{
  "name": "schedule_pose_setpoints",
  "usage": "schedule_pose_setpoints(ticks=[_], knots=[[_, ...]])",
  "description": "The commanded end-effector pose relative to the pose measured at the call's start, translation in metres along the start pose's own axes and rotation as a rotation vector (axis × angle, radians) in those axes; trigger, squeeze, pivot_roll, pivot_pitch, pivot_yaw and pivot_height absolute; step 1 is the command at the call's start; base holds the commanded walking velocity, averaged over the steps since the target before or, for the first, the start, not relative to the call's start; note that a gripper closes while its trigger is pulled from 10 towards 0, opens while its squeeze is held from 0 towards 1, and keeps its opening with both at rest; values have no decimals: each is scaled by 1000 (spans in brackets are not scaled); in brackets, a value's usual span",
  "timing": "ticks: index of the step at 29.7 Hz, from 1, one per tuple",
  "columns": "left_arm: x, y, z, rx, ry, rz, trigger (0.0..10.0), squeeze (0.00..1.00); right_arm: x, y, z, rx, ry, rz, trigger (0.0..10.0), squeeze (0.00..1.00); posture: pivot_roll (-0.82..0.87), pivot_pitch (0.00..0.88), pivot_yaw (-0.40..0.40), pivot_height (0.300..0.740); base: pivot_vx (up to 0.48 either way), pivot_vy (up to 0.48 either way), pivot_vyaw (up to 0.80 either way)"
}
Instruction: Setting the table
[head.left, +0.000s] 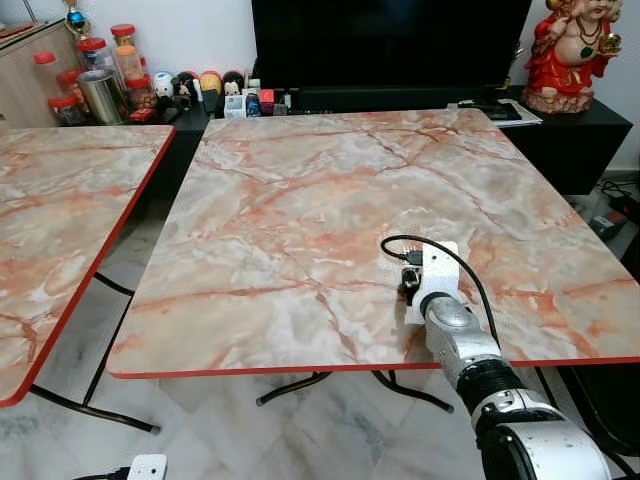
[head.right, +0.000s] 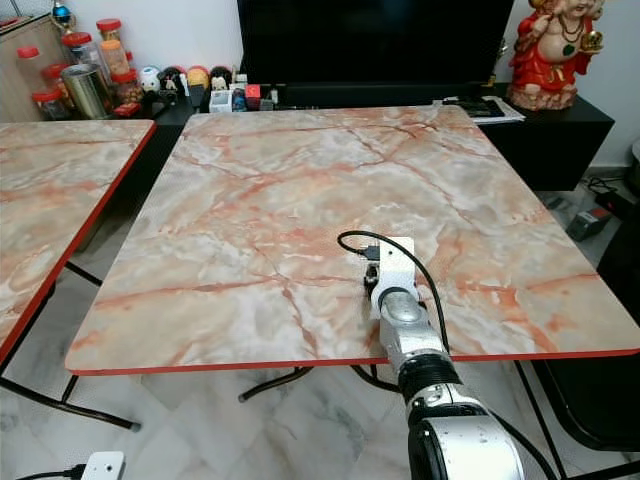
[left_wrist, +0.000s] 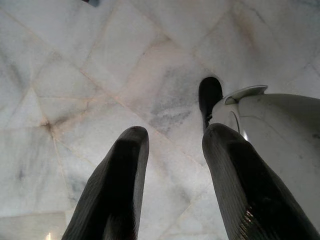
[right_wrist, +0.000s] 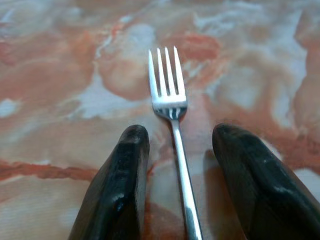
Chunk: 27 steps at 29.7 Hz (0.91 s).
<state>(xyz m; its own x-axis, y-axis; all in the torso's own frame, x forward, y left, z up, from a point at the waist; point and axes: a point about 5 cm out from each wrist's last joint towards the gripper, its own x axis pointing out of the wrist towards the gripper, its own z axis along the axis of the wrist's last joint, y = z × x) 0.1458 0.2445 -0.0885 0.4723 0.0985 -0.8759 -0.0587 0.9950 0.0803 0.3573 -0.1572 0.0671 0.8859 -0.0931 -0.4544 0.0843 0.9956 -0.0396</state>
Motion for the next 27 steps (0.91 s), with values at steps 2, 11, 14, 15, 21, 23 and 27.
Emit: schedule_pose_setpoints(ticks=[2, 11, 14, 15, 21, 23, 27], knots=[[0, 0, -1, -4, 3, 4, 10000, 0, 1, 0, 3, 20, 7, -8, 10000, 0, 62, 0, 23, 740, 0, 0, 0], [0, 0, -1, -4, 4, 3, 10000, 0, 1, 1, -4, 28, 33, 3, 4902, 0, 63, 0, 29, 740, 0, 0, 0], [0, 0, 0, -5, 4, 1, 10000, 0, 1, 2, -5, 27, 36, 14, 0, 0, 63, 0, 29, 740, 0, 0, 0], [0, -1, 0, -6, 4, 1, 10000, 0, 1, 3, -5, 24, 37, 20, 0, 0, 63, 0, 29, 740, 0, 0, 0], [1, -3, 0, -8, 8, -5, 10000, 0, 0, 3, -8, 9, 43, 32, 0, 0, 63, 0, 21, 740, 0, 0, 0], [1, -3, -1, -10, 8, -6, 10000, 0, 0, 2, -8, 6, 42, 28, 0, 0, 63, 0, 18, 740, 0, 0, 0], [1, -4, 0, -15, 8, -7, 10000, 0, 0, 2, -7, -7, 41, 37, 0, 0, 64, 0, 16, 740, 0, 0, 0]])
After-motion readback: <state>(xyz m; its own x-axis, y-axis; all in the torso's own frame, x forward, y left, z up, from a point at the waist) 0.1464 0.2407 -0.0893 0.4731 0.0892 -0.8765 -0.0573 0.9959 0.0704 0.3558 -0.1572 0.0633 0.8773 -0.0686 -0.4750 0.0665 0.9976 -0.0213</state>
